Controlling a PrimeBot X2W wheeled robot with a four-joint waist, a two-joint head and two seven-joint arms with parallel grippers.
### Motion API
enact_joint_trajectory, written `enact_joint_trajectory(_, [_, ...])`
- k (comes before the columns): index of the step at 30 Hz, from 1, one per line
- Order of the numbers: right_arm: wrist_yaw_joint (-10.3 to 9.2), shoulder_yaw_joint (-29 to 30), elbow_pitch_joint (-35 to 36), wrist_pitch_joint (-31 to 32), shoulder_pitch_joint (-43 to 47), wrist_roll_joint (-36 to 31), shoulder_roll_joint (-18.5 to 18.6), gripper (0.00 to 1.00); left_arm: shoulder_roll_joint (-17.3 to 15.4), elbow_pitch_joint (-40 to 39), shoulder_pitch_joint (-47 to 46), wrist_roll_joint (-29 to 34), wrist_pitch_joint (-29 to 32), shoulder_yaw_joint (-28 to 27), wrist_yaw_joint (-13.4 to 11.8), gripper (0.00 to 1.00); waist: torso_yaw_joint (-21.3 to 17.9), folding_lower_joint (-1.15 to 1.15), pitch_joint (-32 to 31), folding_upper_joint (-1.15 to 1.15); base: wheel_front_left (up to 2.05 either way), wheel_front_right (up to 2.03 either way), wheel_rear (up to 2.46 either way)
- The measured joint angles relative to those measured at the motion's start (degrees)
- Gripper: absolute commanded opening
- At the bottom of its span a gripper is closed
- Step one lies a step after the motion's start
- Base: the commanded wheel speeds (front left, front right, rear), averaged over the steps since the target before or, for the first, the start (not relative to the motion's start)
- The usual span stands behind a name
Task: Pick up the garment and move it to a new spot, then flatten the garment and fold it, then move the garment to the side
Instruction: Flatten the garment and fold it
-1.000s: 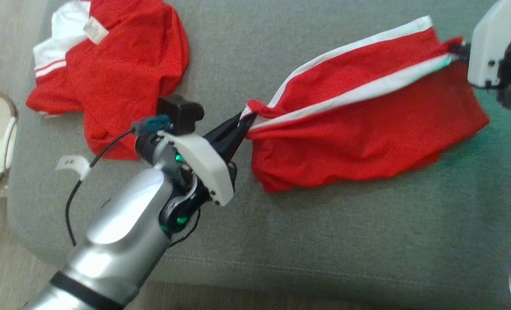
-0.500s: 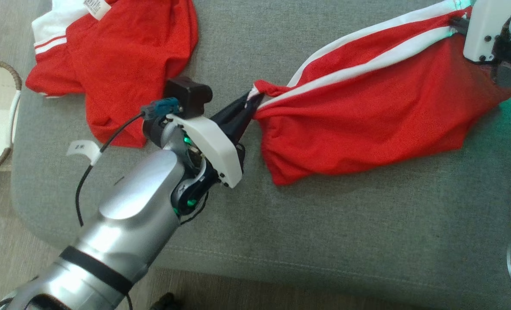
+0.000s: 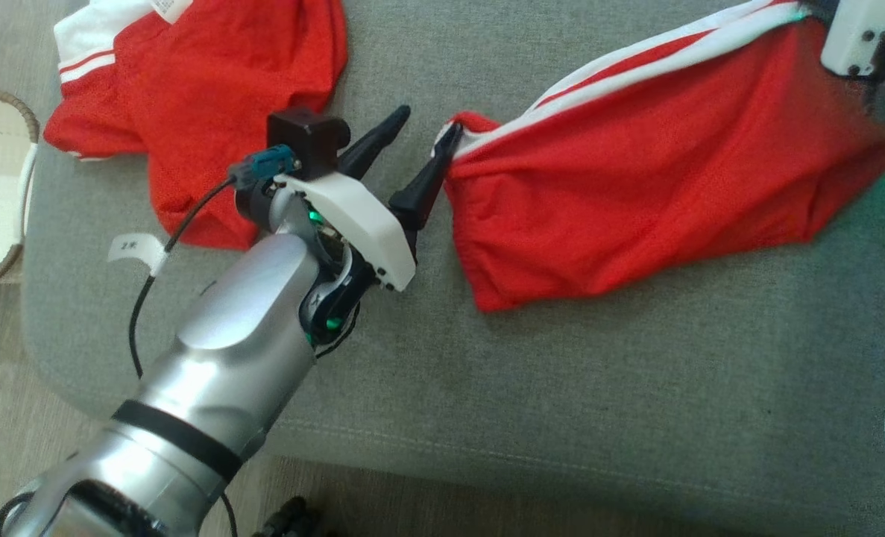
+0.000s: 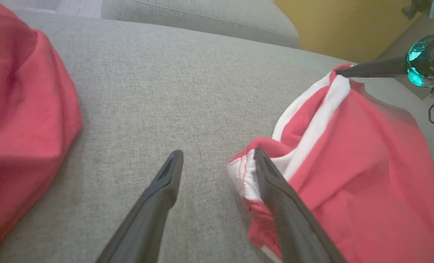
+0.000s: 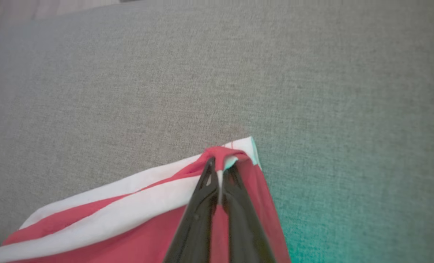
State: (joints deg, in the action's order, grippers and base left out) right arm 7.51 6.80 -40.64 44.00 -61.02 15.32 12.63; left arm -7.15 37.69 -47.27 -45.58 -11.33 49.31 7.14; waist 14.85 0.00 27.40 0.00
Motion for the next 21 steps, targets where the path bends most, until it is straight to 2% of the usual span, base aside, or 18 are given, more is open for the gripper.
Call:
enact_joint_trajectory(1, [0.0,0.5,-0.4,-0.9,-0.3,-0.4,0.0,0.35,0.2,0.4,-0.2,0.0,-0.5,-0.2,0.0,1.0,0.1,0.0,0.1,0.0,0.0,0.0,0.0])
enact_joint_trajectory(2, [0.0,1.7,-1.0,-1.6,-0.6,-0.9,-0.1,1.0,0.3,0.8,-0.4,0.0,-0.7,-0.3,0.0,1.0,0.1,0.0,0.2,0.0,0.0,0.0,0.0])
enact_joint_trajectory(6, [0.0,3.5,-3.1,-2.5,-1.9,-2.4,-0.6,1.0,0.7,2.4,-0.9,0.0,-1.6,-0.7,-0.1,1.0,0.3,0.0,0.1,0.0,0.0,0.0,0.0])
enact_joint_trajectory(15, [0.0,6.2,-5.5,-11.7,-1.9,-5.9,-1.5,1.0,1.5,5.3,-1.1,1.2,-2.6,-1.4,-0.3,1.0,-0.5,0.0,-2.0,0.0,0.0,0.0,0.0])
enact_joint_trajectory(21, [0.0,7.1,-5.6,-22.1,-3.2,-5.5,-2.2,1.0,1.3,4.4,-0.4,3.1,-2.9,-5.8,-3.4,1.0,-1.9,0.0,-4.9,0.0,0.0,0.0,0.0])
